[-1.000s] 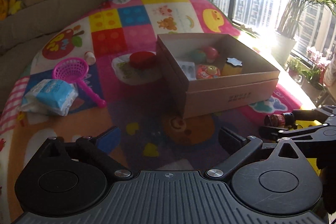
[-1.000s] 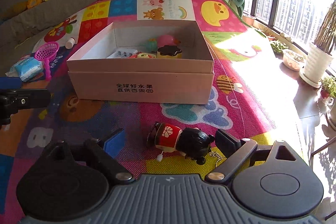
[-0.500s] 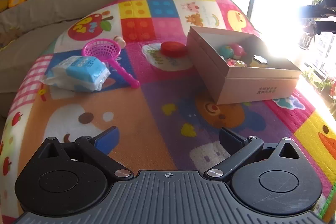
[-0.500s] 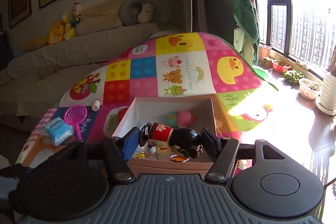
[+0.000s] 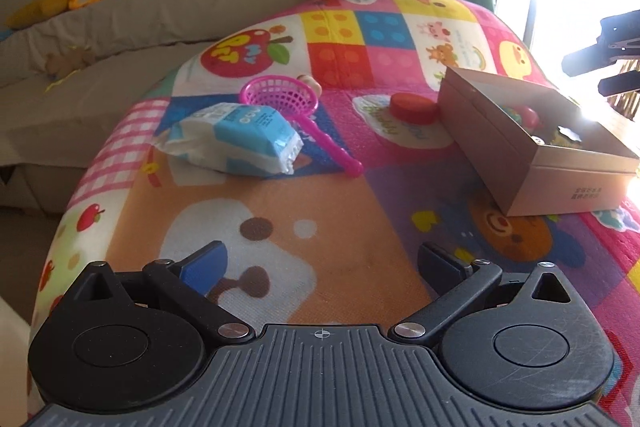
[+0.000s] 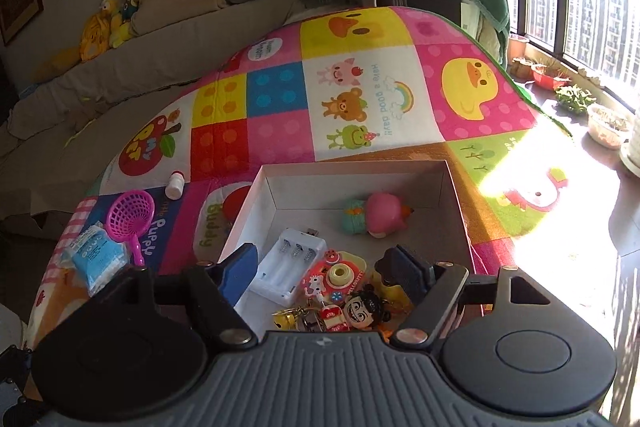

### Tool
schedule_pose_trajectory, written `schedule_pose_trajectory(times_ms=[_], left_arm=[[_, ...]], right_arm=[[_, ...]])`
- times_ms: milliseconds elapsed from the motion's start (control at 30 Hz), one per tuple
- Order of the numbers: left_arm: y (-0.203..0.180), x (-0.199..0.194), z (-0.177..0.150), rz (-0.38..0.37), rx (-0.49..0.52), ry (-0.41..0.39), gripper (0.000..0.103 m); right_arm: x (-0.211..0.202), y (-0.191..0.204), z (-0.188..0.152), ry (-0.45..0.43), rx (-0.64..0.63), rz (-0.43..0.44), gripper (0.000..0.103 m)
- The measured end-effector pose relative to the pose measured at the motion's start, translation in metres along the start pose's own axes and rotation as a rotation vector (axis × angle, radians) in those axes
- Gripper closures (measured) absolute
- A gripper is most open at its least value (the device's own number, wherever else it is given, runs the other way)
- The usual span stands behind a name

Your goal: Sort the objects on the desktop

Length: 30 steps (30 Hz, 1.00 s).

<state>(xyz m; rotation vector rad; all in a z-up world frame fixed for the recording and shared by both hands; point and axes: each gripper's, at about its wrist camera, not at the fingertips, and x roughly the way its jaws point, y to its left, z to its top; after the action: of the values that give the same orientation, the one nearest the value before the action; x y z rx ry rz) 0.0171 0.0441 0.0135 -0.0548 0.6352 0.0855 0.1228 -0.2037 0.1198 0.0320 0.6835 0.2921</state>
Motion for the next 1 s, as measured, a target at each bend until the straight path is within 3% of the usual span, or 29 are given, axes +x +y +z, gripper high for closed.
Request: schedule_pose_trajectory(times_ms=[67, 133, 267, 333, 533, 667, 833, 1000], left_arm=[[0.005, 0.006, 0.002, 0.024, -0.030, -0.014, 0.000], [0.012, 0.011, 0.003, -0.009, -0.072, 0.007, 0.000], [0.025, 0.011, 0.001, -0.053, -0.141, 0.002, 0.000], [0.028, 0.012, 0.000, -0.063, -0.164, 0.007, 0.000], [0.031, 0.010, -0.002, -0.088, -0.189, -0.005, 0.000], [0.036, 0.012, -0.002, -0.107, -0.217, 0.001, 0.000], [0.039, 0.011, -0.003, -0.119, -0.231, -0.002, 0.000], [0.040, 0.011, -0.002, -0.125, -0.240, -0.001, 0.000]], right_arm=[[0.005, 0.018, 0.015, 0.008, -0.043, 0.038, 0.028], [0.018, 0.039, 0.035, 0.033, -0.079, 0.073, 0.030], [0.069, 0.083, 0.070, 0.126, -0.139, 0.122, 0.075], [0.103, 0.099, 0.082, 0.185, -0.140, 0.116, 0.080], [0.222, 0.105, 0.098, 0.335, -0.117, -0.107, 0.085], [0.256, 0.100, 0.096, 0.384, -0.109, -0.170, 0.086], [0.256, 0.111, 0.083, 0.433, -0.141, -0.117, 0.085], [0.223, 0.135, 0.055, 0.508, -0.228, -0.044, 0.086]])
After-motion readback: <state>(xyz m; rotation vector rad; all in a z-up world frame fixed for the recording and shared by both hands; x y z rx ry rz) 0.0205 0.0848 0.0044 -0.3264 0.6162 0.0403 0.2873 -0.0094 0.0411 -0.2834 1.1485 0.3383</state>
